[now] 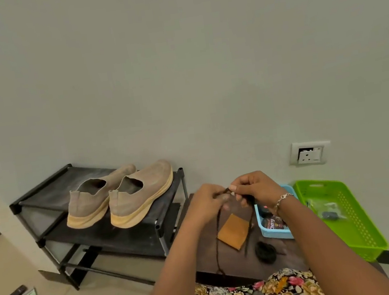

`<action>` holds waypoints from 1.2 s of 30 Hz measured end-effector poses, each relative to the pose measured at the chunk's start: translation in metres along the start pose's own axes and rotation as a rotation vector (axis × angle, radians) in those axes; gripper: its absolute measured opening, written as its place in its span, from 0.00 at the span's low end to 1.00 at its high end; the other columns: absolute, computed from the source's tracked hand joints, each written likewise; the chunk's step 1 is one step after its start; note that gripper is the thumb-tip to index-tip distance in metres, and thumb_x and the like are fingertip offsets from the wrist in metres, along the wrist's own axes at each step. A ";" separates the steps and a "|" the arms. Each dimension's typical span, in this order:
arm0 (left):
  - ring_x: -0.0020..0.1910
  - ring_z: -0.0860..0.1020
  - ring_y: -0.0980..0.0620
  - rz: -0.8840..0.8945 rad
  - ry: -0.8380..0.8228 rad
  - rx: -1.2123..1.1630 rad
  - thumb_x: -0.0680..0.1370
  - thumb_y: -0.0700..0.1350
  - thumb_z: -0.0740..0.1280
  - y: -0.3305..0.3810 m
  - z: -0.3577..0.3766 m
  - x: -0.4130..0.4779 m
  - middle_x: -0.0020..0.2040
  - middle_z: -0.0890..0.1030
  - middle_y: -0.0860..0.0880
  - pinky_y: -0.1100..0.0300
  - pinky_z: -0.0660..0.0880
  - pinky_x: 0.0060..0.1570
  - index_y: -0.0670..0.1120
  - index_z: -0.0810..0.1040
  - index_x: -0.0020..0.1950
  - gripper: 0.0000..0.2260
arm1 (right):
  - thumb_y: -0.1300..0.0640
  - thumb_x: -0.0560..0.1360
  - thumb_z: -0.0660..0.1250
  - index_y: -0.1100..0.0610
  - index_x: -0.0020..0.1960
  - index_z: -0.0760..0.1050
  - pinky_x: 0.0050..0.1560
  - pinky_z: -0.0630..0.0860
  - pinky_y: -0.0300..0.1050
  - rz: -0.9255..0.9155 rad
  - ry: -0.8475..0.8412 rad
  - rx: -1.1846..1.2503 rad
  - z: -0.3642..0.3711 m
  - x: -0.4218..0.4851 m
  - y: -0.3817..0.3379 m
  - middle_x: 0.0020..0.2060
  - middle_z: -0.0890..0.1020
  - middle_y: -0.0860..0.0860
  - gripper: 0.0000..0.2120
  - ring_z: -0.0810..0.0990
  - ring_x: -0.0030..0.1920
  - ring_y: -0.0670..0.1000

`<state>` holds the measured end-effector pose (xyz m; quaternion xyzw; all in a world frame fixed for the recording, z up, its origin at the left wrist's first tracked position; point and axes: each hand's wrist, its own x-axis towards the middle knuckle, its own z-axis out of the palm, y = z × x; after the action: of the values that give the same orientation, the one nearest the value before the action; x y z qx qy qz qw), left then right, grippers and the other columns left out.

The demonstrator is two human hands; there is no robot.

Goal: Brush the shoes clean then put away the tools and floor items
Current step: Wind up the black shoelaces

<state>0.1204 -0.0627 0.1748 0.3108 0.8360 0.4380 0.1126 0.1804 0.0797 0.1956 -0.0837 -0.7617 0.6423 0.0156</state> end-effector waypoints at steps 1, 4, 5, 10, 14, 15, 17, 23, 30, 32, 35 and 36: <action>0.33 0.76 0.54 -0.017 0.076 0.001 0.78 0.40 0.62 0.001 -0.005 0.000 0.33 0.80 0.47 0.67 0.68 0.35 0.42 0.79 0.41 0.09 | 0.63 0.75 0.65 0.61 0.37 0.78 0.24 0.70 0.35 0.007 0.007 0.008 -0.003 -0.002 -0.003 0.23 0.76 0.50 0.08 0.71 0.20 0.44; 0.32 0.76 0.54 -0.084 0.261 -0.059 0.79 0.38 0.60 -0.007 -0.021 0.003 0.31 0.80 0.52 0.64 0.73 0.38 0.45 0.81 0.41 0.12 | 0.62 0.75 0.65 0.62 0.39 0.80 0.21 0.66 0.33 0.028 0.000 -0.001 -0.012 -0.010 -0.005 0.23 0.75 0.49 0.08 0.67 0.19 0.43; 0.35 0.78 0.50 -0.109 0.308 -0.119 0.78 0.38 0.60 -0.011 -0.025 0.005 0.30 0.80 0.51 0.58 0.77 0.44 0.46 0.80 0.39 0.12 | 0.62 0.75 0.65 0.61 0.39 0.80 0.21 0.65 0.33 0.032 -0.004 -0.008 -0.014 -0.013 -0.004 0.24 0.75 0.49 0.08 0.66 0.19 0.43; 0.43 0.78 0.44 -0.365 0.582 -0.241 0.77 0.36 0.60 -0.028 -0.043 0.010 0.39 0.81 0.45 0.47 0.76 0.52 0.40 0.80 0.48 0.09 | 0.62 0.75 0.65 0.60 0.37 0.81 0.23 0.63 0.36 0.060 0.035 0.029 -0.023 -0.017 0.009 0.24 0.74 0.51 0.11 0.62 0.20 0.44; 0.61 0.74 0.47 -0.248 0.273 -0.030 0.73 0.30 0.59 -0.020 -0.036 0.005 0.59 0.77 0.45 0.54 0.71 0.61 0.43 0.73 0.64 0.21 | 0.62 0.76 0.64 0.61 0.36 0.80 0.21 0.64 0.35 0.051 0.045 0.055 -0.018 -0.016 0.006 0.24 0.73 0.50 0.11 0.63 0.20 0.43; 0.61 0.74 0.49 -0.169 0.141 -0.058 0.74 0.31 0.60 -0.010 -0.030 0.002 0.59 0.77 0.46 0.58 0.70 0.60 0.43 0.73 0.64 0.19 | 0.62 0.76 0.64 0.61 0.37 0.80 0.21 0.64 0.34 0.047 0.036 0.051 -0.015 -0.015 0.003 0.23 0.74 0.50 0.11 0.64 0.20 0.43; 0.56 0.76 0.52 -0.030 -0.100 -0.125 0.76 0.34 0.62 0.010 -0.017 -0.003 0.54 0.79 0.45 0.60 0.70 0.57 0.42 0.75 0.60 0.13 | 0.61 0.76 0.64 0.62 0.37 0.79 0.21 0.65 0.33 0.038 0.007 0.033 -0.008 -0.012 -0.004 0.23 0.74 0.49 0.11 0.65 0.20 0.43; 0.38 0.78 0.52 -0.002 0.036 -0.189 0.78 0.38 0.62 0.015 -0.012 0.002 0.33 0.79 0.46 0.58 0.73 0.46 0.45 0.79 0.42 0.09 | 0.58 0.77 0.63 0.62 0.35 0.76 0.21 0.64 0.35 0.047 0.028 0.109 -0.008 -0.013 -0.013 0.22 0.71 0.50 0.13 0.64 0.19 0.43; 0.33 0.76 0.51 -0.139 0.443 -0.449 0.80 0.35 0.56 0.002 -0.026 0.011 0.33 0.76 0.46 0.56 0.74 0.38 0.39 0.77 0.49 0.10 | 0.53 0.78 0.59 0.58 0.33 0.69 0.23 0.60 0.35 0.140 -0.058 0.306 -0.020 -0.024 -0.010 0.21 0.63 0.47 0.16 0.59 0.20 0.43; 0.45 0.76 0.50 -0.121 0.445 -0.271 0.78 0.33 0.57 0.000 -0.025 0.010 0.45 0.77 0.48 0.54 0.75 0.49 0.42 0.75 0.59 0.13 | 0.53 0.79 0.57 0.58 0.34 0.68 0.22 0.60 0.34 0.144 -0.100 0.399 -0.018 -0.024 -0.011 0.21 0.63 0.47 0.16 0.59 0.20 0.43; 0.57 0.71 0.56 0.078 0.136 -0.041 0.76 0.34 0.61 0.011 -0.009 0.004 0.57 0.73 0.52 0.63 0.68 0.57 0.47 0.70 0.67 0.20 | 0.55 0.78 0.57 0.58 0.36 0.69 0.21 0.62 0.34 0.128 -0.141 0.501 -0.013 -0.021 -0.017 0.21 0.65 0.47 0.13 0.60 0.19 0.43; 0.57 0.72 0.56 0.118 0.053 -0.045 0.76 0.35 0.62 0.015 -0.003 0.004 0.57 0.75 0.51 0.63 0.68 0.57 0.47 0.72 0.65 0.18 | 0.55 0.77 0.57 0.59 0.37 0.69 0.21 0.62 0.34 0.121 -0.149 0.528 -0.010 -0.020 -0.019 0.21 0.65 0.48 0.12 0.60 0.19 0.43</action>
<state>0.1222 -0.0556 0.1890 0.3454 0.8089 0.4704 0.0713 0.1990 0.0838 0.2180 -0.0747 -0.5606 0.8227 -0.0578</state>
